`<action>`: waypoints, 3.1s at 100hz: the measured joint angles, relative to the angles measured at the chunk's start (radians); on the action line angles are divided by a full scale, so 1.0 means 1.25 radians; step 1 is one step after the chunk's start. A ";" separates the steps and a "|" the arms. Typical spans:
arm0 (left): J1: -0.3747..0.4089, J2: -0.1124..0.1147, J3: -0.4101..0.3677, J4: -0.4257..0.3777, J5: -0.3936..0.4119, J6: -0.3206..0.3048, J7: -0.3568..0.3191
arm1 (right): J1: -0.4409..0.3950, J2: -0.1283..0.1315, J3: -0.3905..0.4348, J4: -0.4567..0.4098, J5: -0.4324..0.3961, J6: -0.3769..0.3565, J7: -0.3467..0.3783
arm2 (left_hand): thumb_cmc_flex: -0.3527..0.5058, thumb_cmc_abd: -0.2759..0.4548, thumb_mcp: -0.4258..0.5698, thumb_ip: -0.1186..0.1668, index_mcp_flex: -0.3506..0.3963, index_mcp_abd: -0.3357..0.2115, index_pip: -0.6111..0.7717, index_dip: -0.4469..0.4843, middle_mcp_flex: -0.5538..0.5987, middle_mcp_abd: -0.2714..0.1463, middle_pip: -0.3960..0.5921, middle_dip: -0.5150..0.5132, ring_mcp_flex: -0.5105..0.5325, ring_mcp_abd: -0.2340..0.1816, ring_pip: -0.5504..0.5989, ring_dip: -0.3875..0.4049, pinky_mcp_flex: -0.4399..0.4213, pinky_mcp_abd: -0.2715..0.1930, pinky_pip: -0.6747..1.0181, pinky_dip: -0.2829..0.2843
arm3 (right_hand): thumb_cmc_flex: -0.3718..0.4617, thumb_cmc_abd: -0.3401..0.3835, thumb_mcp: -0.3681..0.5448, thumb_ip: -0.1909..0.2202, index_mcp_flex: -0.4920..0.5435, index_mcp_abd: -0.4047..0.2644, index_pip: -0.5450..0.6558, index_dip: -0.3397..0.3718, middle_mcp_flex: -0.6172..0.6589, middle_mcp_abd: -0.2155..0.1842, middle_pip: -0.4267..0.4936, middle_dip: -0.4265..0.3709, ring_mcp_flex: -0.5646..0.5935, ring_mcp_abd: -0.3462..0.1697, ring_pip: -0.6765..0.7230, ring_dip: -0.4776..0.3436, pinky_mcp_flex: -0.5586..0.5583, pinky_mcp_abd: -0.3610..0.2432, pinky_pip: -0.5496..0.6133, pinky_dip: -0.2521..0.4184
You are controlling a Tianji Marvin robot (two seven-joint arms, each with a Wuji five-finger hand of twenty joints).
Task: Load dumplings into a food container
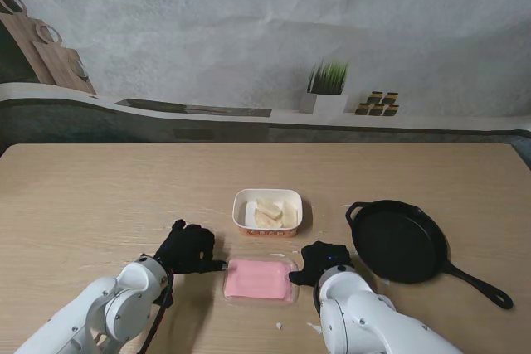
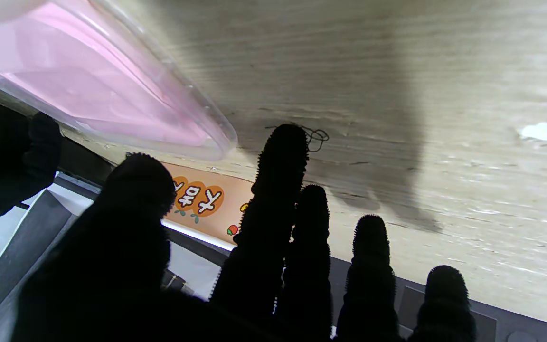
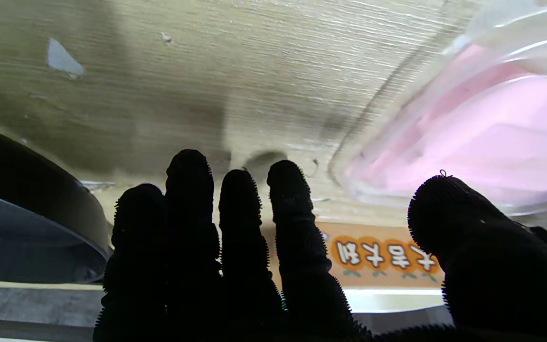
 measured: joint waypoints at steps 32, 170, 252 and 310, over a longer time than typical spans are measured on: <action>0.004 -0.002 -0.002 -0.002 -0.017 0.008 -0.002 | 0.098 0.007 -0.116 0.041 0.097 0.140 -0.035 | 0.004 -0.019 0.026 0.000 -0.004 0.008 0.003 0.005 0.000 0.000 0.000 0.000 0.000 0.000 0.000 0.000 0.000 0.000 -0.010 0.000 | -0.010 0.037 -0.001 0.000 -0.004 0.077 0.083 0.025 -0.028 0.008 0.003 0.001 -0.035 0.008 0.009 0.006 -0.036 0.000 0.000 0.014; -0.015 0.001 0.031 -0.017 -0.056 0.025 -0.050 | 0.112 -0.085 -0.076 0.059 0.478 0.240 -0.231 | 0.026 -0.124 0.202 0.000 0.010 0.064 0.012 -0.001 0.000 -0.010 0.010 0.000 0.000 -0.010 0.009 0.000 0.000 -0.001 -0.019 0.000 | 0.187 -0.041 0.099 0.000 0.041 0.088 -0.005 -0.056 -0.217 -0.032 -0.016 -0.030 -0.212 -0.014 -0.056 -0.007 -0.186 -0.070 -0.070 0.049; -0.017 0.000 0.036 -0.017 -0.050 0.027 -0.050 | 0.058 -0.052 -0.064 -0.007 0.261 0.222 -0.162 | 0.024 -0.134 0.212 -0.001 0.003 0.072 0.031 -0.001 -0.007 -0.019 0.010 0.000 -0.008 -0.014 0.010 0.000 0.000 -0.001 -0.020 0.000 | 0.150 -0.107 0.124 0.016 -0.164 0.022 0.073 -0.038 -0.131 0.008 -0.024 -0.024 -0.035 0.043 -0.054 -0.026 -0.013 0.040 -0.029 -0.023; -0.010 0.000 0.027 -0.021 -0.053 0.028 -0.053 | 0.009 -0.188 0.049 0.005 -0.049 0.238 0.255 | 0.017 -0.134 0.210 -0.001 -0.011 0.057 0.033 -0.001 -0.008 -0.019 0.010 0.000 -0.008 -0.015 0.010 0.000 0.000 -0.001 -0.020 -0.001 | 0.108 -0.057 0.079 0.016 -0.025 0.115 0.077 -0.033 -0.042 0.048 -0.011 -0.011 0.056 0.068 -0.028 -0.020 0.065 0.092 0.020 -0.018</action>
